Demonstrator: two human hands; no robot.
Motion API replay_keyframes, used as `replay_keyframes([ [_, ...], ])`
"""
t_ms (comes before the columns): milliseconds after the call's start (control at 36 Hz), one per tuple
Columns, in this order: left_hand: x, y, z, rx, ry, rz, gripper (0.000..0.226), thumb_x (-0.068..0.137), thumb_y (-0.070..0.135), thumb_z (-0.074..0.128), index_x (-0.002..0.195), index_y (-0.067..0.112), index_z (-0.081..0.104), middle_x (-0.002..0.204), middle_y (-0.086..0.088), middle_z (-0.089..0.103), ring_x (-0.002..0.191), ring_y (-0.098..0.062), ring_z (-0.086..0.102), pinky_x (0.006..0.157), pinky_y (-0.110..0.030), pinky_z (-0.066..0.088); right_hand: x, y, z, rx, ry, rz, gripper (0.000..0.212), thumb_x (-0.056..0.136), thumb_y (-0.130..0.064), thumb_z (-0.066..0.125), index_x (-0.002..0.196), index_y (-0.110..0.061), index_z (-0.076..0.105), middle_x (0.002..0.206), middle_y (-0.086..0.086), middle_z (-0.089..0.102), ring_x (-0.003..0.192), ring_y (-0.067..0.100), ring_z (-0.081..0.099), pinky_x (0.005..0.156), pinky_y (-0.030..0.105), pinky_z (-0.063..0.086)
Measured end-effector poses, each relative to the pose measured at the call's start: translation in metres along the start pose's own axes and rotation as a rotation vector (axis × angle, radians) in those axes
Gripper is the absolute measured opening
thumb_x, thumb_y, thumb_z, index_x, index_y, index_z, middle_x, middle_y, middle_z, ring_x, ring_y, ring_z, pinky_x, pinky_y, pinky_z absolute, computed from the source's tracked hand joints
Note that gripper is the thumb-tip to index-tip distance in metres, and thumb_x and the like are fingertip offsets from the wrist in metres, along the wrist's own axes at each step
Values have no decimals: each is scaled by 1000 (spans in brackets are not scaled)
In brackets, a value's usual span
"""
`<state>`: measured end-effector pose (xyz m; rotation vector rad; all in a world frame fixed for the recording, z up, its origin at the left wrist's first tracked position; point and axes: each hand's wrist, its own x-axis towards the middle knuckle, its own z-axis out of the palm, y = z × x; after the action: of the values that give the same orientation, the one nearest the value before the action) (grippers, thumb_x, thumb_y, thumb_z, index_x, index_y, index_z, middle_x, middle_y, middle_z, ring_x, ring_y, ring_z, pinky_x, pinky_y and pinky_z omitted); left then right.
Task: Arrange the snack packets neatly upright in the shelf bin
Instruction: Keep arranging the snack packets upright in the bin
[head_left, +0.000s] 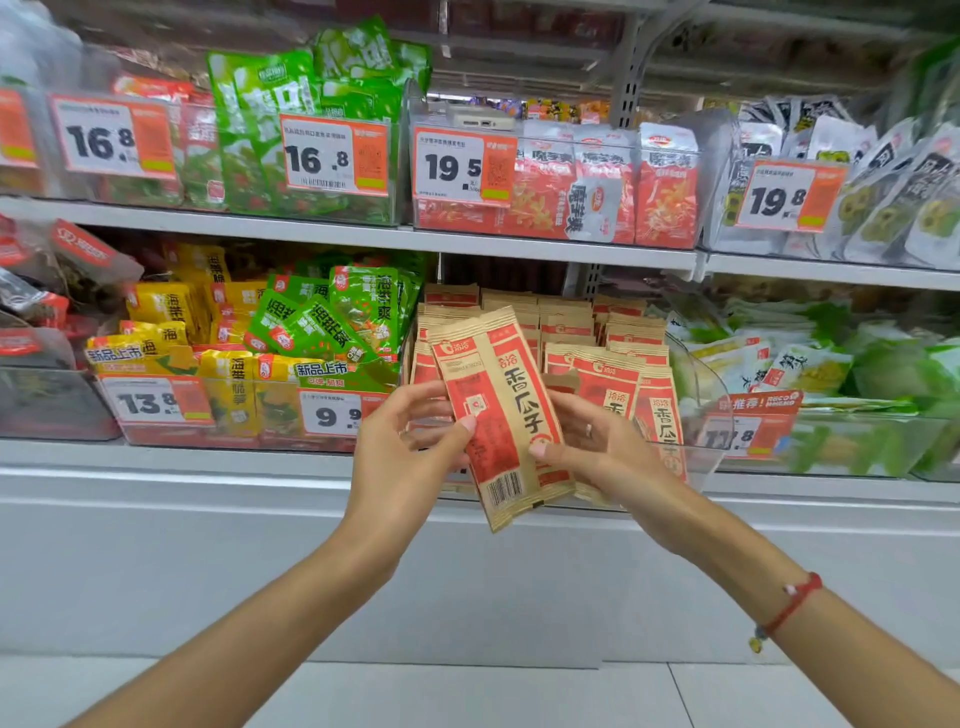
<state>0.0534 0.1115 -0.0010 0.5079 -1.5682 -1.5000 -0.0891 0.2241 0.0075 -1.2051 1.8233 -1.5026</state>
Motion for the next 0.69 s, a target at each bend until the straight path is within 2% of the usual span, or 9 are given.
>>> replay_keyframes([
  [111,1,2,-2,-41,44,-22,27,84,2,70,102,21,63,100,-1,67,72,-1,69,63,-19,58,-3,3,-1,27,-15,-82,57,83,-9,70,123,-43,47,104,-17,71,100,-2,64,73,15,54],
  [222,-4,0,-2,-29,114,-58,43,80,17,77,118,22,58,118,6,63,102,-4,66,82,-24,54,-5,2,7,-40,114,-277,61,80,-7,74,121,-44,49,106,-21,66,100,-9,61,70,9,51],
  [278,-9,4,4,-25,110,-64,58,72,36,82,122,30,54,122,12,61,111,-1,60,87,-24,51,-7,-2,13,-94,182,-377,62,78,-5,75,125,-38,52,108,-24,64,101,-8,61,73,13,53],
  [333,-16,14,11,-80,39,-59,63,66,49,80,122,33,56,118,19,63,108,4,61,83,-23,53,-6,-4,16,-297,263,-512,62,78,-9,78,130,-34,55,113,-23,64,101,0,63,77,21,56],
  [417,-21,26,19,-157,-37,-27,48,71,42,69,115,27,63,101,20,71,92,6,67,69,-13,54,-7,-2,23,-586,291,-690,62,77,-17,77,131,-34,52,118,-16,60,106,11,59,77,34,55],
  [472,-18,25,16,-165,-15,-31,32,79,37,67,109,27,65,94,18,73,87,3,68,68,-13,55,-10,-2,28,-643,220,-690,64,78,-24,74,135,-36,48,123,-15,54,111,10,54,81,31,53],
  [556,-10,17,6,-152,56,-55,13,91,25,63,102,26,67,94,12,74,86,0,69,68,-15,55,-15,0,31,-671,46,-633,59,86,-40,63,140,-44,40,135,-24,43,123,0,43,95,22,46],
  [611,-4,14,1,-139,69,-61,21,90,24,64,111,25,64,102,10,73,91,-1,69,74,-20,54,-15,1,29,-546,20,-563,51,93,-36,56,139,-50,38,135,-28,44,126,-3,40,98,22,44],
  [695,-1,12,-2,-112,41,-73,37,86,25,67,121,24,54,113,9,69,105,-6,66,85,-29,54,-12,-4,22,-438,157,-504,47,96,-26,53,135,-49,42,128,-24,52,119,-4,47,92,28,51],
])
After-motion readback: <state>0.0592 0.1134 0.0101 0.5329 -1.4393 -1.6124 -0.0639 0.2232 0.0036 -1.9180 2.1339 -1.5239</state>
